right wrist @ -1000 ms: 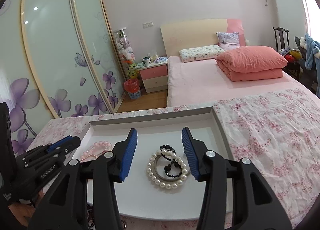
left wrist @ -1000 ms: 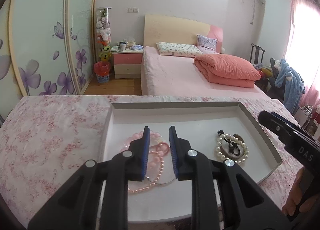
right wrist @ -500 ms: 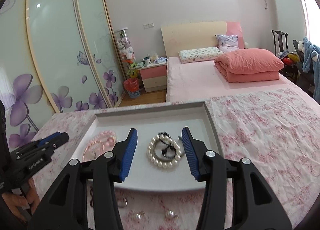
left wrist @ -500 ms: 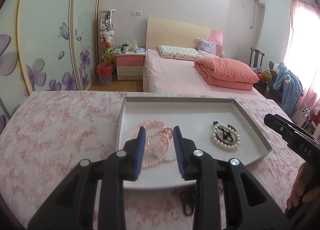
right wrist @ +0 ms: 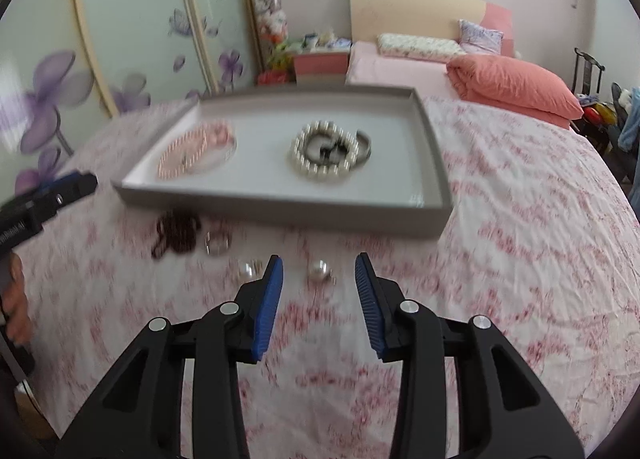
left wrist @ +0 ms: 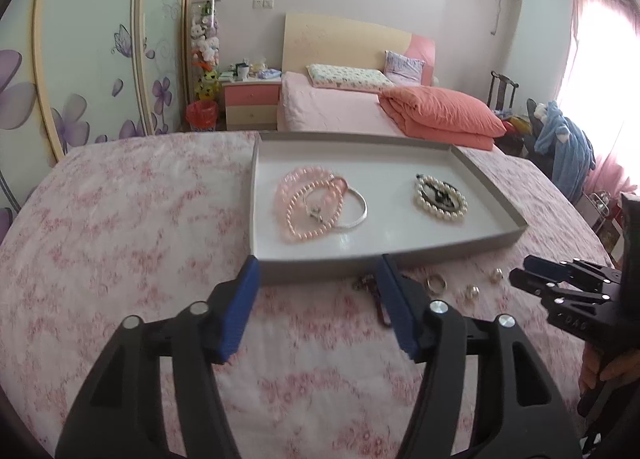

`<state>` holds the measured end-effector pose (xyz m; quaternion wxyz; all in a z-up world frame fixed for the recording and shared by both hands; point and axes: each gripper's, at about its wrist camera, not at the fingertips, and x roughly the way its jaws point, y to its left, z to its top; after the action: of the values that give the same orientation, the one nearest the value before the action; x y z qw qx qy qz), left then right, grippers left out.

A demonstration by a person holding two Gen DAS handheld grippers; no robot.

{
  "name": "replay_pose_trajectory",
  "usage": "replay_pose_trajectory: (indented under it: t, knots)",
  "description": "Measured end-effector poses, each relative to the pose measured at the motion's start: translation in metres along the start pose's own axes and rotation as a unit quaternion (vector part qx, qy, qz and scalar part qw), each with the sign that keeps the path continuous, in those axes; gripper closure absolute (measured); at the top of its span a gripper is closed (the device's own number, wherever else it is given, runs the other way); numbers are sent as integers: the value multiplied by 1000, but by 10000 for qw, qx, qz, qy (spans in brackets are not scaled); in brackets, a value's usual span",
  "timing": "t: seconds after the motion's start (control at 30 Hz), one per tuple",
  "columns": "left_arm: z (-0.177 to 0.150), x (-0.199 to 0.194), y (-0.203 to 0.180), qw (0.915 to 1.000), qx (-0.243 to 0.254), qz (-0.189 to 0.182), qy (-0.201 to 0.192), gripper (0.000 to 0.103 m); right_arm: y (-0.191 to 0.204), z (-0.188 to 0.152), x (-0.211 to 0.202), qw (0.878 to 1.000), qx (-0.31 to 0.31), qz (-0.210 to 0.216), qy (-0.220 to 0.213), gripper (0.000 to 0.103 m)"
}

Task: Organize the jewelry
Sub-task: 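Withdraw both open tools from the tray toward the remaining jewelry, then grasp the grey pearl earring with the right tool while the left grasps the dark red bead bracelet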

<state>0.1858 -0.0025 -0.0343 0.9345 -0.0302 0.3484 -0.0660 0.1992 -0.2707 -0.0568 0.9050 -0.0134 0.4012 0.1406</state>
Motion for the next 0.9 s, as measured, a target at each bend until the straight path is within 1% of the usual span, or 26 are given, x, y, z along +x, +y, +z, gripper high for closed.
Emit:
replay_pose_trajectory:
  t: [0.2, 0.27, 0.37, 0.53, 0.63, 0.7, 0.73, 0.8, 0.9]
  knots:
    - [-7, 3, -8, 9997, 147, -89, 152, 42, 2, -1, 15, 9996, -57, -51, 257, 71]
    - [-9, 4, -11, 9996, 188, -102, 181, 42, 1, 1, 21, 9995, -57, -99, 305, 77]
    - [-10, 7, -14, 9994, 214, -118, 226, 42, 0, 2, 28, 9992, -27, -140, 383, 81]
    - [-12, 13, -18, 9991, 244, -159, 315, 42, 4, 2, 31, 9991, -118, -202, 367, 81]
    - [-14, 17, -22, 9987, 280, -182, 389, 42, 7, 1, 32, 9989, -204, -256, 331, 87]
    - [-15, 21, -27, 9981, 343, -189, 469, 42, 9, 0, 30, 9986, -236, -350, 312, 87]
    - [-15, 22, -29, 9978, 374, -188, 509, 42, 8, -1, 30, 9986, -209, -378, 305, 87]
    - [-16, 29, -37, 9967, 470, -169, 642, 37, 3, -2, 29, 9987, -80, -397, 302, 87]
    - [-18, 39, -46, 9952, 578, -90, 789, 36, -7, -1, 28, 9989, 134, -356, 290, 87]
